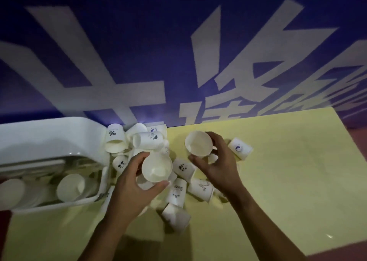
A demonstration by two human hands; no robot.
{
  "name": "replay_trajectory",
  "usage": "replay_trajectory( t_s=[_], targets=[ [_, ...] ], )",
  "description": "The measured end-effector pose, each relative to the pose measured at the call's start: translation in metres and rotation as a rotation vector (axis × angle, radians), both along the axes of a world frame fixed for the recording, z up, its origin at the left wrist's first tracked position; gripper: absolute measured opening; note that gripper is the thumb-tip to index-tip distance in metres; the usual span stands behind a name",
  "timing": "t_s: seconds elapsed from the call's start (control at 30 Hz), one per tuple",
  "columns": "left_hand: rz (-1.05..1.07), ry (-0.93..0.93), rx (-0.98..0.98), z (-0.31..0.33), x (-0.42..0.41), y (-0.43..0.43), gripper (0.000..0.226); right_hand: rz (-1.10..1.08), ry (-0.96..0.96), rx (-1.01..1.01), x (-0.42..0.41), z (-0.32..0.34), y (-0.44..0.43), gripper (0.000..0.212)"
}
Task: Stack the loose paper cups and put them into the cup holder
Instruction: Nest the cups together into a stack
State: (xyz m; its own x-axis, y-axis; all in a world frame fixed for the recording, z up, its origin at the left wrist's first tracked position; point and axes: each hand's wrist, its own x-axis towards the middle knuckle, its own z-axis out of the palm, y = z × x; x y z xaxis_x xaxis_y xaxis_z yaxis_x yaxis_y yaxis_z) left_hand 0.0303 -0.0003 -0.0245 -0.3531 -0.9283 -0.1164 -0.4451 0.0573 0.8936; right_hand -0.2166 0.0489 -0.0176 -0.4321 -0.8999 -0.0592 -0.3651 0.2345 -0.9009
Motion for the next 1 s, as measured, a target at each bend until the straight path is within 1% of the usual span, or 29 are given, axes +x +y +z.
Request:
replay_trajectory(
  t_s=[0.1,0.23,0.33,0.5,0.63,0.87,1.0],
  targets=[
    [0.018,-0.008,0.006,0.003,0.053,0.001,0.083,0.013,-0.027,-0.017,0.066,0.009,0.008,0.064],
    [0.036,-0.029,-0.043,0.008,0.126,-0.002,0.077,0.025,-0.097,-0.035,0.148,0.013,0.01,0.061],
    [0.069,-0.038,-0.083,0.006,0.182,-0.004,0.075,0.031,-0.098,-0.042,0.209,0.012,0.005,0.062],
    [0.092,-0.079,-0.082,-0.008,0.247,-0.015,0.081,0.028,-0.127,-0.049,0.281,0.008,-0.003,0.063],
    [0.075,-0.087,-0.121,-0.017,0.266,-0.026,0.083,0.009,-0.104,-0.033,0.307,0.003,-0.008,0.072],
    [0.047,-0.127,-0.181,-0.029,0.25,-0.047,0.077,-0.064,-0.094,-0.045,0.315,0.008,-0.013,0.063],
    [-0.018,-0.222,-0.152,-0.046,0.243,-0.053,0.079,-0.111,-0.096,-0.07,0.313,0.008,-0.012,0.064]
  ],
)
